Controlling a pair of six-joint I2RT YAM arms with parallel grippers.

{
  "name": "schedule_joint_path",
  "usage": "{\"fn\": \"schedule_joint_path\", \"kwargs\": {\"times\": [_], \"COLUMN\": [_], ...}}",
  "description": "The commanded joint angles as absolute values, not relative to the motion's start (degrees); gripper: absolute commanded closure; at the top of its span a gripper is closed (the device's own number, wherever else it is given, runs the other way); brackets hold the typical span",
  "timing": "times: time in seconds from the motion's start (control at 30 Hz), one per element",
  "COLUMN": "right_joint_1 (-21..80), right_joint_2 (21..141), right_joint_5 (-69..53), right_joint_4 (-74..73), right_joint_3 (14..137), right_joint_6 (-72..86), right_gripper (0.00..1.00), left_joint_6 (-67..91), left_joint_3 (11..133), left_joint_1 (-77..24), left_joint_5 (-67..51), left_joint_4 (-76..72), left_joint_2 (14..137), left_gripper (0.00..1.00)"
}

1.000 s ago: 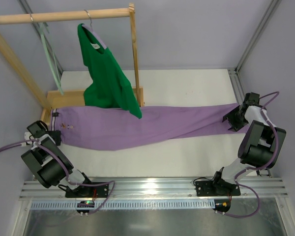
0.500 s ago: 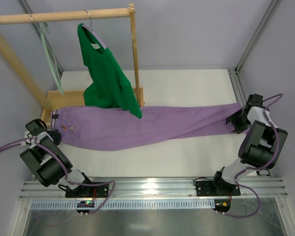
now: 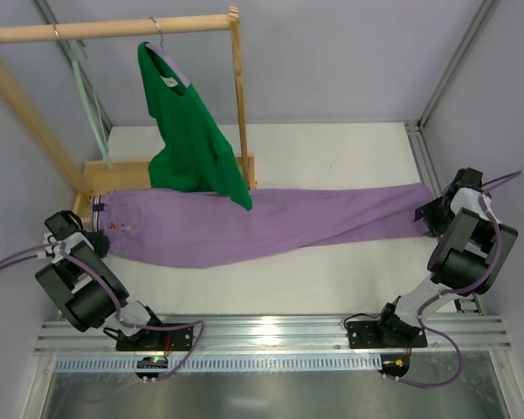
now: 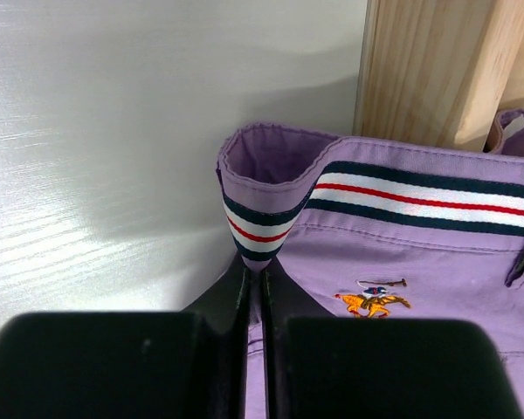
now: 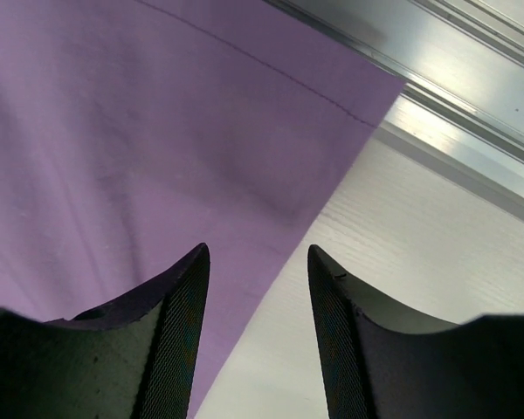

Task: Place the trousers on the hanger
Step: Fold the trousers

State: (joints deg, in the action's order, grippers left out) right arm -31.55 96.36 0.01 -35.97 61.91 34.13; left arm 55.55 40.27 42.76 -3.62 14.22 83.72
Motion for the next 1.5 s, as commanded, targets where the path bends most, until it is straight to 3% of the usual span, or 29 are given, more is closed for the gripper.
{"fn": "schedule_joint_path", "kwargs": {"times": [0.0, 0.2, 0.6, 1.13, 1.47], "right_joint_1": [-31.4, -30.6, -30.0, -32.8, -32.0], "right_joint_2": [92.5, 97.0, 102.9, 100.9, 97.3], "right_joint_5": [-3.2, -6.9, 3.1, 10.6, 5.5], "right_joint_4": [-33.2, -26.7, -27.6, -33.7, -31.4], "right_joint_3": [64.4, 63.0, 61.3, 60.8, 59.7], "right_joint_6": [36.2, 38.0, 36.1, 33.0, 32.0], "right_gripper": [0.48, 0.50, 0.50, 0.50, 0.49], "left_joint_6": [55.6, 55.7, 57.2, 54.0, 53.0], "left_joint_3": [41.6, 41.5, 43.9, 48.3, 47.7], "left_joint_1": [43.0, 43.0, 43.1, 43.0, 43.0], "left_joint_5": [-3.0, -2.5, 3.2, 12.0, 13.1], "left_joint_4": [15.2, 15.8, 22.3, 37.3, 38.4], "left_joint_2": [82.4, 81.7, 78.8, 66.1, 63.6], "left_gripper": [1.00, 0.99, 1.00, 1.00, 1.00]}}
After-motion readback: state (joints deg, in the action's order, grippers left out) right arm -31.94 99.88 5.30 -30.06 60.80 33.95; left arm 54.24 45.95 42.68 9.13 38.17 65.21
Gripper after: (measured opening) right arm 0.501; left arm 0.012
